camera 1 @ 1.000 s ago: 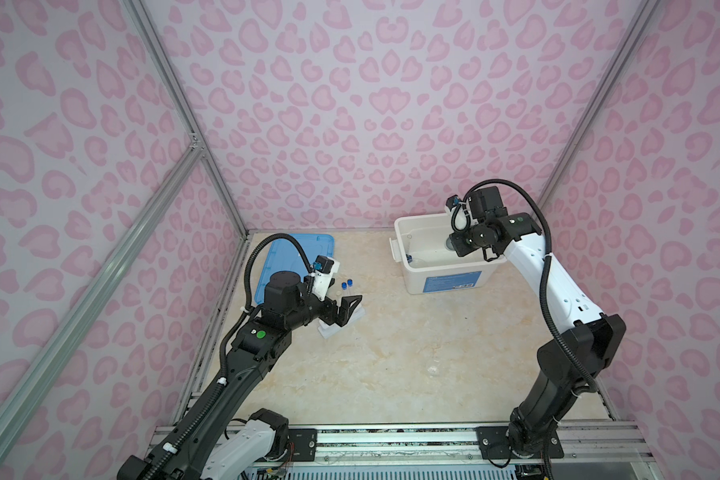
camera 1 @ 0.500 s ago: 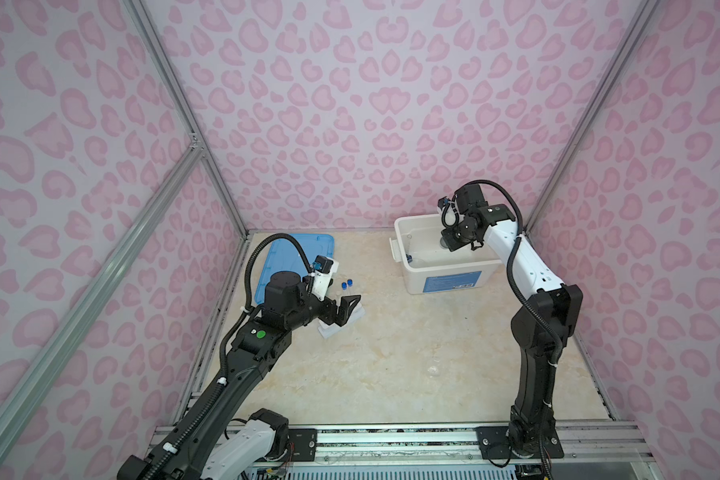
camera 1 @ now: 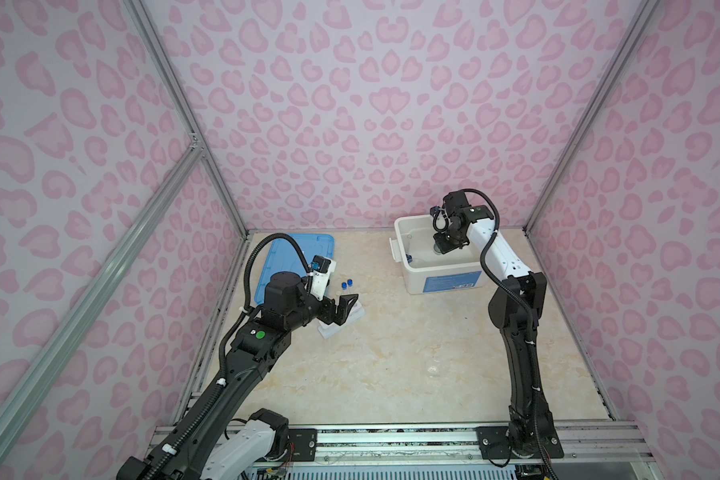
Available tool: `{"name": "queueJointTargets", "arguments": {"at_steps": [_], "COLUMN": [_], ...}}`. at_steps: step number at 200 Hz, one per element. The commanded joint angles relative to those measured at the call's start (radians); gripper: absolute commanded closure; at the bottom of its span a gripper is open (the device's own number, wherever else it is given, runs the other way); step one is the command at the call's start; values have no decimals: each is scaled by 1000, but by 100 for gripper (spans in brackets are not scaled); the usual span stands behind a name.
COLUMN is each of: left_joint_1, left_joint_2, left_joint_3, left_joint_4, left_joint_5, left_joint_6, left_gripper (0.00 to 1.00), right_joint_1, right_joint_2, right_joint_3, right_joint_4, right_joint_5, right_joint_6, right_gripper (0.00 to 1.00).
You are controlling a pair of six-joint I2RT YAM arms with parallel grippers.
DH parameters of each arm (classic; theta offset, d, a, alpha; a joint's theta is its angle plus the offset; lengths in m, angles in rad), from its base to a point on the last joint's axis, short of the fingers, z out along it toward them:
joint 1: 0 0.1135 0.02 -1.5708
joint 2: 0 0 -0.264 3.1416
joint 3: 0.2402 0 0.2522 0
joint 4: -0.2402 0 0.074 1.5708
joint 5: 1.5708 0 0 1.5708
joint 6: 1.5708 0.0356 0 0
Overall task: Organize the chemistry lab equipment
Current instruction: 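Lower the white cup into the bin with the right gripper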
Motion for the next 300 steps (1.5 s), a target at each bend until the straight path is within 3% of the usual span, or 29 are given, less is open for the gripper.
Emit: {"name": "queueJointTargets", "arguments": {"at_steps": [1,300], "left_joint_1": [0,-2], "left_joint_2": [-6,52], "left_joint_3": [4,25], "left_joint_4": [-10,-5], "left_joint_5": [-16,-4], "left_joint_6": [-10,-21], "left_gripper": [3,4], "right_joint_1": [-6,-40], "right_joint_2": [28,156], "right_joint_3": [5,13], "right_joint_4": [-6,55], "right_joint_5": [-7,-25], "right_joint_6": [-5,-8], "right_gripper": [92,93]}}
